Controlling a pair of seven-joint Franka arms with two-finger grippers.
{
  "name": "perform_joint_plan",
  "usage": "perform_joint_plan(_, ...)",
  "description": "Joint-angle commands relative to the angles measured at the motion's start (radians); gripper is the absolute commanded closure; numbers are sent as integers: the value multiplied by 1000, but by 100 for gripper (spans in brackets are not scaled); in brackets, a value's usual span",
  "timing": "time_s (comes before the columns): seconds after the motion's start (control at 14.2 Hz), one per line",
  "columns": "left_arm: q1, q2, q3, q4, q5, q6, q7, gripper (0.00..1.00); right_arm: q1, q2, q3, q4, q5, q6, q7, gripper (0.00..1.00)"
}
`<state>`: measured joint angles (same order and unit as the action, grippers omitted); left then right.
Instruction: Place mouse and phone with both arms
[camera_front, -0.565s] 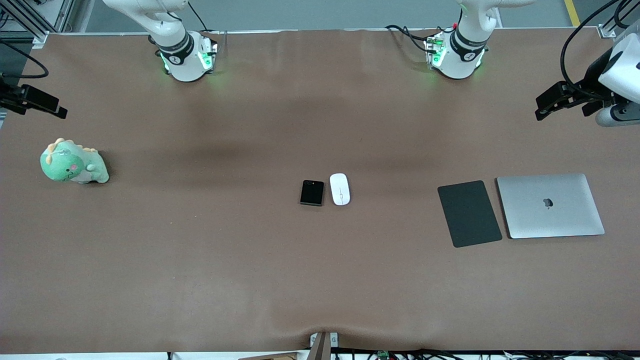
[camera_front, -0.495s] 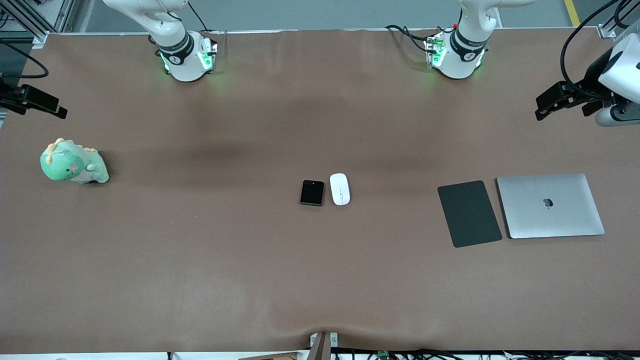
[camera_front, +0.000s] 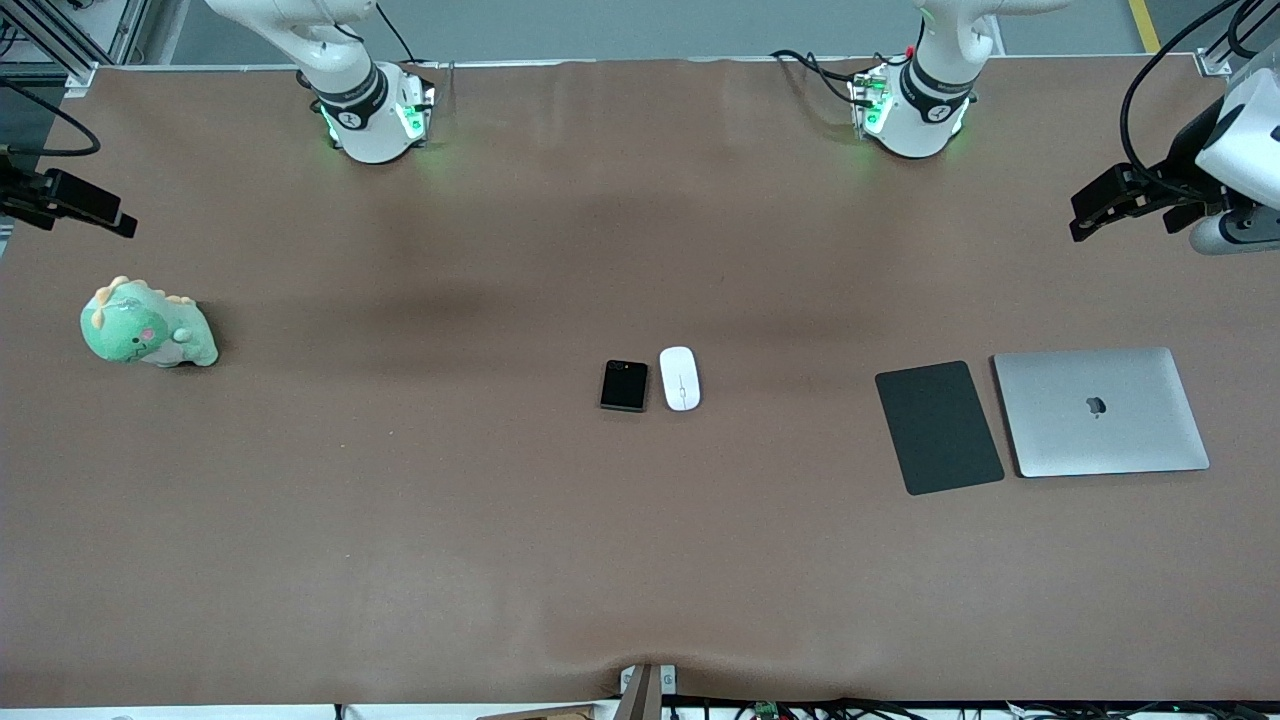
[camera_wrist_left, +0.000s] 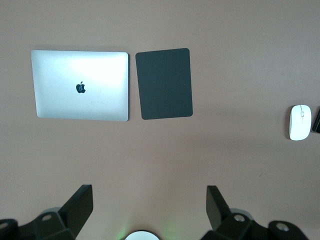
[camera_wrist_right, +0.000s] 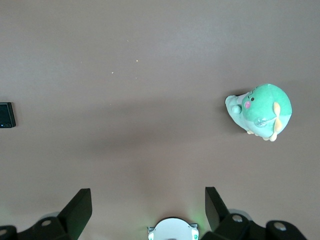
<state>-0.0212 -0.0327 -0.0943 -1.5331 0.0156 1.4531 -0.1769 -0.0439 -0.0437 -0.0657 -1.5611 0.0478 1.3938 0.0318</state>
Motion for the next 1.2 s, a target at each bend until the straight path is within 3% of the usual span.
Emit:
perform_joint_plan(0.0, 12, 7, -5, 16, -9, -17, 28, 0, -7, 10, 10, 65, -6, -15, 2, 0)
perform_joint_plan(0.21, 7, 8, -5, 11, -11, -17, 10, 0, -16, 2, 6, 108, -8, -94, -6, 0)
perform_joint_plan(0.35, 7, 8, -7, 10, -11, -17, 8, 0, -21, 10, 4, 171, -61, -179, -23, 0)
perform_joint_plan(0.49, 6, 14, -5, 11, -11, -17, 7, 0, 7, 22, 10, 161, -85, -212, -32, 0)
perform_joint_plan(0.78, 3, 22, -7, 11, -11, -10, 7, 0, 97, 82, 10, 170, -80, -193, -32, 0)
perform_joint_plan(1.13, 4, 25, -7, 10, -8, -10, 8, 0, 137, 129, 11, 165, -52, -49, -27, 0)
